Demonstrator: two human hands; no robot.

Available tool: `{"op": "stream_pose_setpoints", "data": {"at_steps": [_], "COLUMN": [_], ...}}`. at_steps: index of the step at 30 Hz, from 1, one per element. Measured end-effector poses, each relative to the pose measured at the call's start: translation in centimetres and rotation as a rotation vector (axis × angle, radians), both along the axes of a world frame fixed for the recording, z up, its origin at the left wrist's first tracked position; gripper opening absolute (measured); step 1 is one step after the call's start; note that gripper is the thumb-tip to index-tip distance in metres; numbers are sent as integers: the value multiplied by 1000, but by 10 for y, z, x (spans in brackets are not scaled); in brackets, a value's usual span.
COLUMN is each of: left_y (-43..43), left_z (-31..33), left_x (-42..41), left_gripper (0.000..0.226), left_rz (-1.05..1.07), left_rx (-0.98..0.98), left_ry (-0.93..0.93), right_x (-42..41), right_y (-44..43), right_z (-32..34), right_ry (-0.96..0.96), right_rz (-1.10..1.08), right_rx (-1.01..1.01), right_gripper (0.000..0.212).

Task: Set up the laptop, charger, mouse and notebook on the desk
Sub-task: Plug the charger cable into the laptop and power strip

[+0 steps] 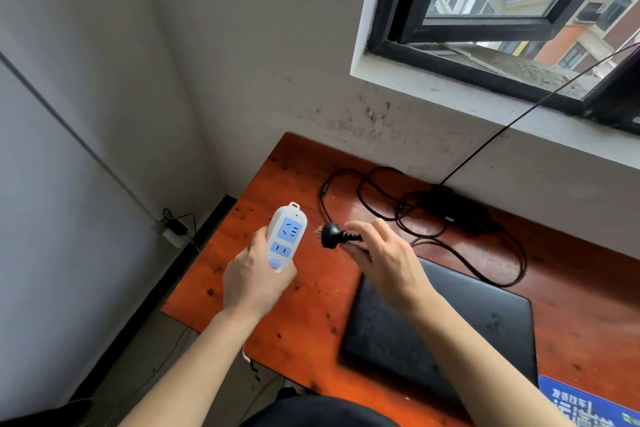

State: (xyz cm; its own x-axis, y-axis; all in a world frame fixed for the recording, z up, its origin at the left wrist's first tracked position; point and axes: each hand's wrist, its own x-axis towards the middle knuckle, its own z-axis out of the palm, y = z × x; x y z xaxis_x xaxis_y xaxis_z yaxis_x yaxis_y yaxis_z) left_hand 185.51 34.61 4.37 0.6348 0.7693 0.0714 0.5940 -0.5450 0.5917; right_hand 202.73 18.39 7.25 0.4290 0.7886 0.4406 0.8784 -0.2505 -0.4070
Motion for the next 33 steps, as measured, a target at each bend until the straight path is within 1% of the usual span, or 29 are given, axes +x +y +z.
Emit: {"op": "stream_pose_setpoints", "data": {"at_steps": [1,4,7,8,9,11,12,13,14,15,16,17,19,21,23,25,27,30,33], "left_y": [1,2,4,5,7,12,14,16,18,20,21,22,24,25,27,27,26,23,19], "left_z": [0,0,1,1,2,2,0,-1,-2,-3,-3,-4,-4,-5,-6,-5,-5,-3,-1], "left_x": [0,1,5,7,8,11,12,12,11,11,10,9,7,4,1,-2,-4,-5,-6], "left_gripper": [61,60,57,58,60,62,61,60,60,60,60,59,59,59,59,59,58,58,60], "left_rz": [-1,1,4,4,6,14,19,23,28,35,44,54,75,87,100,115,117,96,78], "left_rx": [6,6,-55,-104,-167,-312,-379,-434,-471,-487,-486,-478,-467,-469,-459,-453,-456,-462,-462], "left_ry": [-3,-2,7,-1,-17,-58,-81,-102,-119,-131,-135,-134,-131,-135,-137,-154,-168,-188,-213], "right_x": [1,3,5,5,4,8,11,14,15,15,15,14,11,10,10,9,9,10,9], "right_y": [-1,-4,-4,-2,0,3,5,6,7,7,8,9,10,10,9,8,6,3,1], "right_z": [1,3,6,7,8,6,6,8,10,13,17,20,26,32,33,30,24,17,14], "right_ry": [-63,-165,-235,-213,-151,19,115,217,285,283,210,88,-139,-249,-330,-356,-344,-317,-279], "right_rz": [30,88,78,52,16,-55,-61,-30,26,75,107,126,174,236,273,279,247,184,159], "right_rx": [0,-4,-32,-66,-149,-414,-536,-610,-630,-625,-604,-575,-464,-300,-175,-161,-175,-194,-150], "right_gripper": [27,22,15,18,21,27,36,48,61,72,77,75,61,46,36,33,34,46,39]}}
